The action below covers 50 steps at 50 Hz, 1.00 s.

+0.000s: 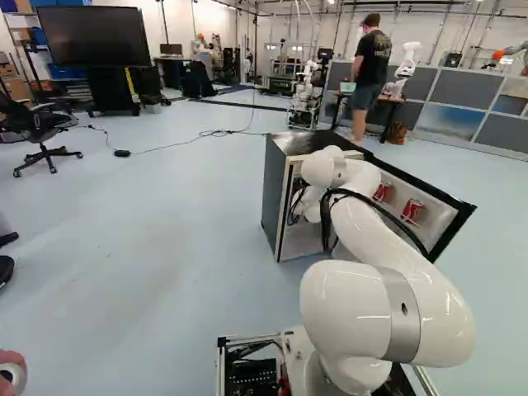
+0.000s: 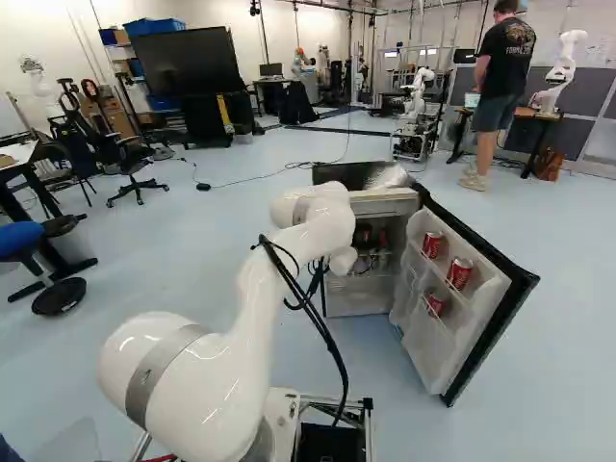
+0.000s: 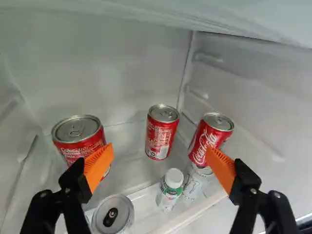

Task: Grab a drink from the fridge

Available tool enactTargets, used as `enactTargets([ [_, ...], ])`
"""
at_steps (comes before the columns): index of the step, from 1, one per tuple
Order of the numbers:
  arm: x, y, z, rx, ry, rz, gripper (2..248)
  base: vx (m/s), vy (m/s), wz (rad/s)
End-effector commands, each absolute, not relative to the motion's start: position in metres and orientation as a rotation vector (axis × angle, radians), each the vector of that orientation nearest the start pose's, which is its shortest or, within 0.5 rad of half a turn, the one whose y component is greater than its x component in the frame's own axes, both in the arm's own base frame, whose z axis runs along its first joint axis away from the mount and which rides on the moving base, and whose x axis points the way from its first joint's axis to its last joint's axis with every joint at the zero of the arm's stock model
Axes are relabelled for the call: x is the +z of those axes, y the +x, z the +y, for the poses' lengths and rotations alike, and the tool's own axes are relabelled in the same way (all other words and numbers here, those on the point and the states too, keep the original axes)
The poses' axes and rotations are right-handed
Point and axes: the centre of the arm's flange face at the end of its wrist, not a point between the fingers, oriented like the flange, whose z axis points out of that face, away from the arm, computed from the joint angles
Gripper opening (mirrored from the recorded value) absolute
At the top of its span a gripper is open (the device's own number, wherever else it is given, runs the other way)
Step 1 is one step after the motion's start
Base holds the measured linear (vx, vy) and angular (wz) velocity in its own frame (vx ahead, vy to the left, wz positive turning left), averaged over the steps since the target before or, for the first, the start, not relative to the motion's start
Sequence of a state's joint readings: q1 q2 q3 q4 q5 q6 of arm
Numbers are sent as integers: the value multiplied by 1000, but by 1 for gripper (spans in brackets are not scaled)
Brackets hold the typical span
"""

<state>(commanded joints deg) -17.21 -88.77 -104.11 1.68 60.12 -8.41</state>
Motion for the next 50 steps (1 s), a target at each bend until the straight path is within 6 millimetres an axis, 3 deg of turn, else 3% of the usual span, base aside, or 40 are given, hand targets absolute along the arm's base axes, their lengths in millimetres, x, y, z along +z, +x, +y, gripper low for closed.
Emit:
enactTargets([
  [50,-27,712,-219,-2097,-2698,249,247,0,0,0],
])
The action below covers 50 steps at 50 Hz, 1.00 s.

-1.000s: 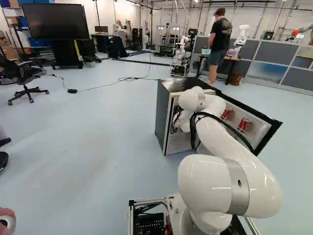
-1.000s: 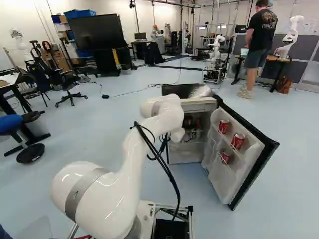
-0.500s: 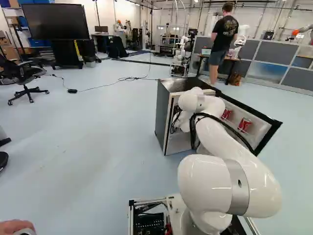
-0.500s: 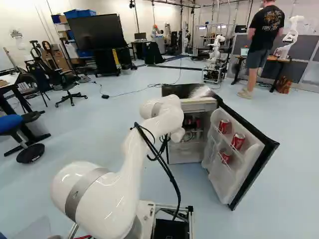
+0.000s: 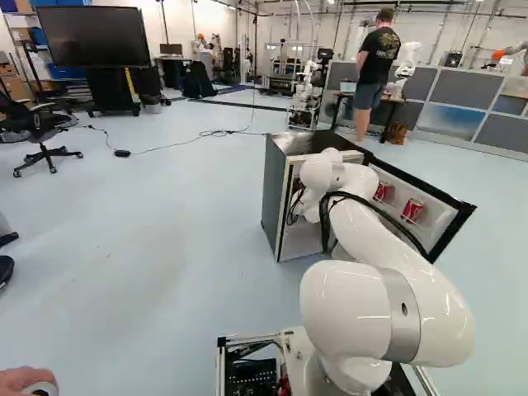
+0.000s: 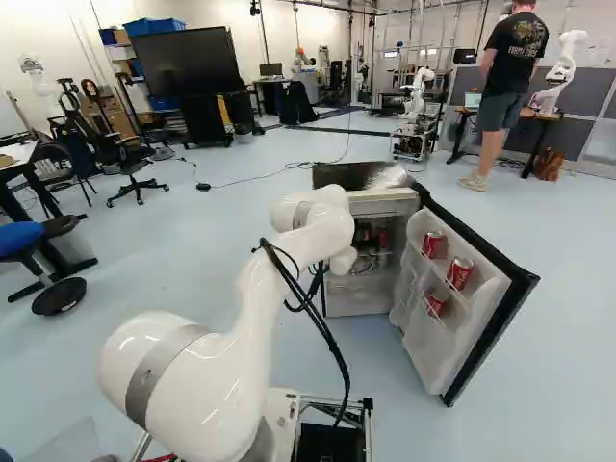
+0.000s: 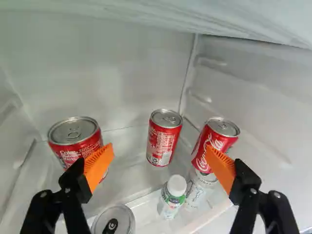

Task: Grab a drink from the fridge

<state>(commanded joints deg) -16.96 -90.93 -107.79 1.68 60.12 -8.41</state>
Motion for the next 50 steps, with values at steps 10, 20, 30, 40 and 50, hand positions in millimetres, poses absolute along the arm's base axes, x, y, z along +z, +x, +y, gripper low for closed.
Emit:
enactTargets([
  [10,-28,714,-219,-2105,-2692,247,247,0,0,0],
  [20,-29,716,-220,-2113,-2687,247,247,0,0,0],
  [30,-30,717,-221,-2121,-2683,249,247,0,0,0],
  [40,-30,718,-223,-2125,-2682,251,247,0,0,0],
  [50,-30,718,-223,-2125,-2681,251,247,0,0,0],
])
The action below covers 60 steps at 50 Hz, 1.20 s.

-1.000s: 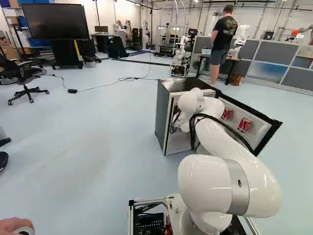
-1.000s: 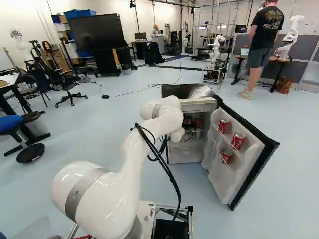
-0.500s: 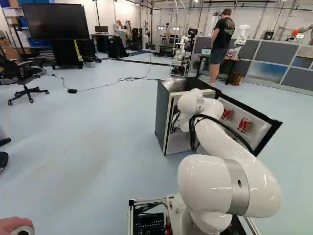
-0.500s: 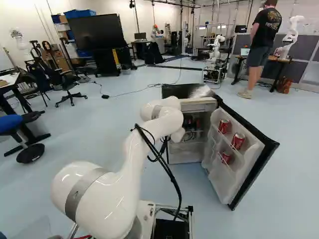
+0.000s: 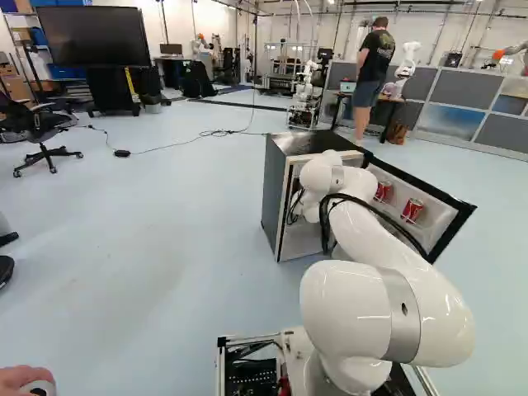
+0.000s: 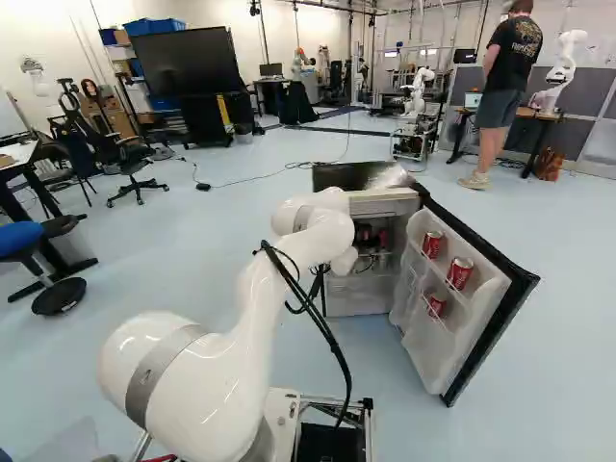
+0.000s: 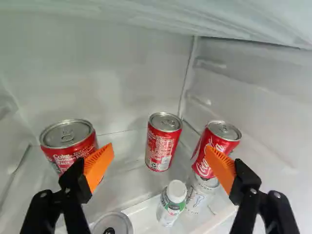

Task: Grab a drink from the fridge

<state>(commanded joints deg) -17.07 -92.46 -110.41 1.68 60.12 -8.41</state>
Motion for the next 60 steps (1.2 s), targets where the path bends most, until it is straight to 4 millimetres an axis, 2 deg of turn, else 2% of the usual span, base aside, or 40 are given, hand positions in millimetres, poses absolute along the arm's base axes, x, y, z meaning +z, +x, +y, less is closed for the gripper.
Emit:
enactTargets([
  [60,-32,719,-228,-2138,-2677,258,247,0,0,0],
])
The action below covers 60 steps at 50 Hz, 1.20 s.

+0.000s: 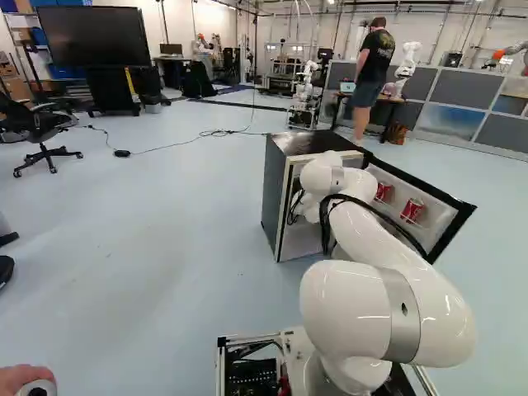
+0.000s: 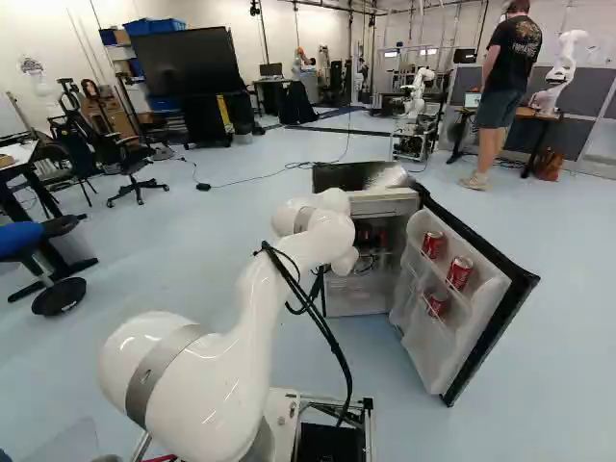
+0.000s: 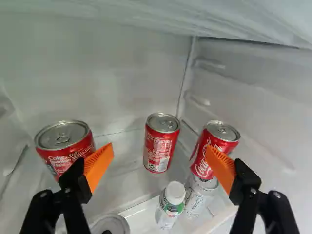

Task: Grab a drink from the fridge

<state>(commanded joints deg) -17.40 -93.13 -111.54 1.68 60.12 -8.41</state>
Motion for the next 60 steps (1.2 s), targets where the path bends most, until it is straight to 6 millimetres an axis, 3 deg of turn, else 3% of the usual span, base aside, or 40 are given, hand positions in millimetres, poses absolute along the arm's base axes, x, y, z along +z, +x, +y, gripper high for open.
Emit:
enactTargets([
  [55,-39,728,-234,-2187,-2647,262,247,0,0,0],
  [60,-39,728,-234,-2187,-2647,262,238,0,0,0],
])
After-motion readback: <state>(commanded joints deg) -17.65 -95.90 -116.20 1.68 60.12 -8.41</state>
